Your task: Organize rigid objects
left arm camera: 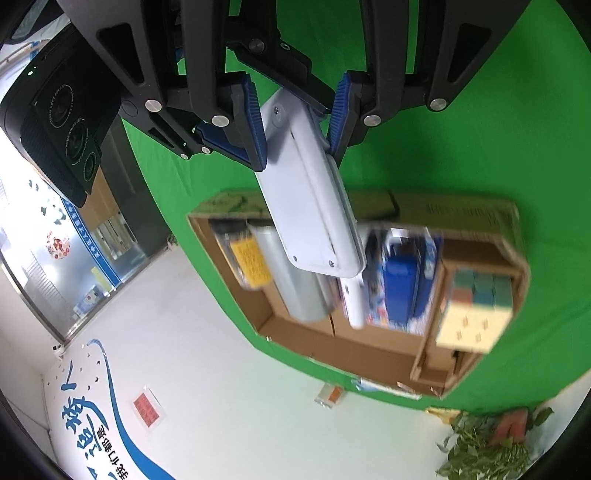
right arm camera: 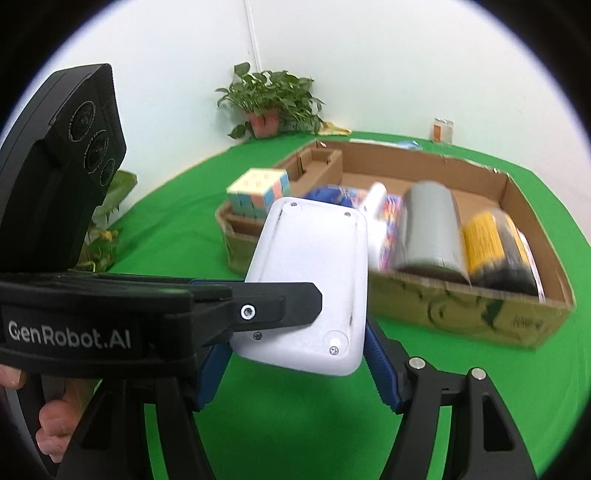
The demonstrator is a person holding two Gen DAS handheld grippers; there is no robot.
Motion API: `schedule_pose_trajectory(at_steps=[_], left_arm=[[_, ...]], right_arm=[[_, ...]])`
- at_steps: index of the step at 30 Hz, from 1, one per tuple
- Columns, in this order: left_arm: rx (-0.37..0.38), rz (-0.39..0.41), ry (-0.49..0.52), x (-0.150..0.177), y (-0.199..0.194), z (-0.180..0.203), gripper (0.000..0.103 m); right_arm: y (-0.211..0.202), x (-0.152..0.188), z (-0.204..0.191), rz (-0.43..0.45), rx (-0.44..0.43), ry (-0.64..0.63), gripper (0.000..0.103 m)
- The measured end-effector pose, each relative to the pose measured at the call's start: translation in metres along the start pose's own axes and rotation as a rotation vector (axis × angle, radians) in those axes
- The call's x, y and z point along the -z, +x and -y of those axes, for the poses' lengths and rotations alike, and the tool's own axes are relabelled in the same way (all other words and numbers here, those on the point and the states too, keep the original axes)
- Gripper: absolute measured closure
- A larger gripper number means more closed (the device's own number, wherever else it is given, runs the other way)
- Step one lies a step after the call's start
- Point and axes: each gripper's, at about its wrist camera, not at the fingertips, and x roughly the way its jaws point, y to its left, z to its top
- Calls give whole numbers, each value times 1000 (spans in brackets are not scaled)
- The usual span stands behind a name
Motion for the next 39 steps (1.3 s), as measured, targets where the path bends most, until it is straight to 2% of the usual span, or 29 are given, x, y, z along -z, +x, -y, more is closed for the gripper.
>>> schedule_pose_trajectory(at_steps=[8,13,15,18,25,27,29,31,33,34,35,36,38,39], left_arm=[[-58,48,29,-69,-11,-8,81],[-74,32,26,-117,1,-22,85],[-73,17,20,-136,11,-29,85],[-81,-7,9,-158,31,-39,85],[-100,-42,-34,-172,66,-60,86],[-127,-48,-32,-171,73,-64,87],[-96,-36,-68,-170,76,-71,87],[-110,-28,-76,-169,77,-73,86],[-126,-14,-50,-166,72,-67,80],[-141,-10,-25,-163,69,-62,65],[-161,-2,-9,-160,65,-58,46],[-190,31,6,-155,57,-53,38],[-231,115,36,-143,39,-43,16],[-255,153,56,-134,29,-38,11]], right_arm=[[30,-46,8,-13,-71,17,36],[52,-72,14,-46,-112,30,37],[60,-80,20,-60,-118,48,41],[76,-92,32,-93,-132,81,42],[106,-100,47,-162,-134,121,42],[104,-103,49,-149,-126,103,42],[98,-105,55,-135,-121,119,41],[93,-104,60,-127,-112,138,36],[86,-97,61,-127,-100,140,33],[82,-91,60,-128,-91,137,32],[78,-85,58,-127,-79,136,29],[72,-78,57,-124,-64,137,26],[57,-65,48,-81,-53,127,22],[50,-60,43,-61,-22,116,19]])
